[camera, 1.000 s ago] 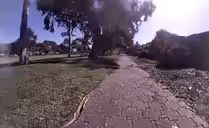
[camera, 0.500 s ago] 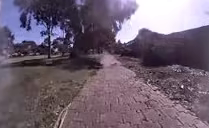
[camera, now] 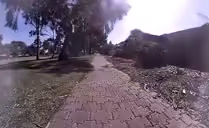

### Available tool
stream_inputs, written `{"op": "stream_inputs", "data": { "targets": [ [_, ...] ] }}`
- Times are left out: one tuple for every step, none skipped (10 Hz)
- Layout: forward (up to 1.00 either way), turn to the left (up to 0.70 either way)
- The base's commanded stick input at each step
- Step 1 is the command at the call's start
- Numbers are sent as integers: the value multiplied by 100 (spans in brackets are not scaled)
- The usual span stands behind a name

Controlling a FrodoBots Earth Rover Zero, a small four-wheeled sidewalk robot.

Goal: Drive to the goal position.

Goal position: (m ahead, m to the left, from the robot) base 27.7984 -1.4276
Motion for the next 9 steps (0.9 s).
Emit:
{"op": "stream_inputs", "data": {
  "targets": [
    [70, 0],
    [70, 0],
    [70, 1],
    [70, 2],
    [70, 0],
    [70, 0],
    [70, 0],
    [70, 0],
    [70, 1]
  ]
}}
